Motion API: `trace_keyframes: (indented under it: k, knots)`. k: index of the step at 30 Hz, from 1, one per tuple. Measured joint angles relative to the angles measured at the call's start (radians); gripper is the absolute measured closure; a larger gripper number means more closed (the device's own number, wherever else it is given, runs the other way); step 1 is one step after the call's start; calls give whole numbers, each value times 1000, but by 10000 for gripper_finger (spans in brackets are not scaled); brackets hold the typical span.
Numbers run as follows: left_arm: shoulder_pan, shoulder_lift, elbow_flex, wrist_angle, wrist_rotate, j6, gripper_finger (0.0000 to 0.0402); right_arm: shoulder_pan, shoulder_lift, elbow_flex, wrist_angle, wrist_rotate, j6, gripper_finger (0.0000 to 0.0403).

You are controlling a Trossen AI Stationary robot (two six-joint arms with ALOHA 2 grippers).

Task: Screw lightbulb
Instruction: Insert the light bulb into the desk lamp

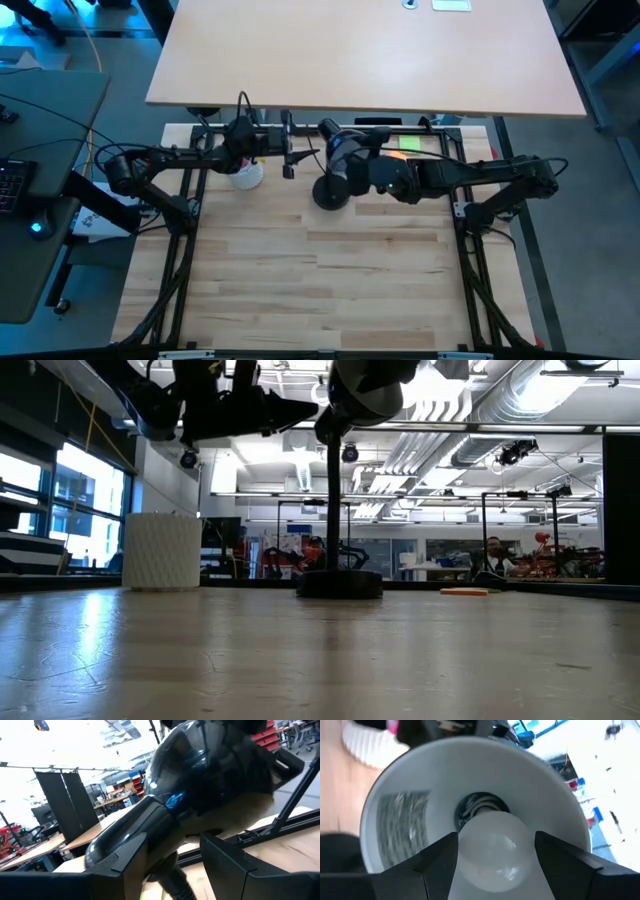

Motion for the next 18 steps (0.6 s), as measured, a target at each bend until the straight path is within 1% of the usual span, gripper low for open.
trace_keyframes:
  k: [4, 7, 14, 16, 18]
  knots:
    - [-14, 0, 0, 1, -3, 4, 225, 0, 0, 0, 10, 0, 141, 144]
    - [-20, 0, 0, 2, -10, 28, 225, 0, 0, 0, 14, 4, 284, 144]
    - [-47, -3, 0, -16, -135, 124, 225, 0, -4, 0, 32, 4, 660, 144]
    - [-50, -3, 0, -18, -145, 140, 225, 0, -6, 0, 39, 1, 702, 144]
    - [-51, -4, 0, -30, -158, 140, 225, 0, -11, 0, 40, -2, 704, 144]
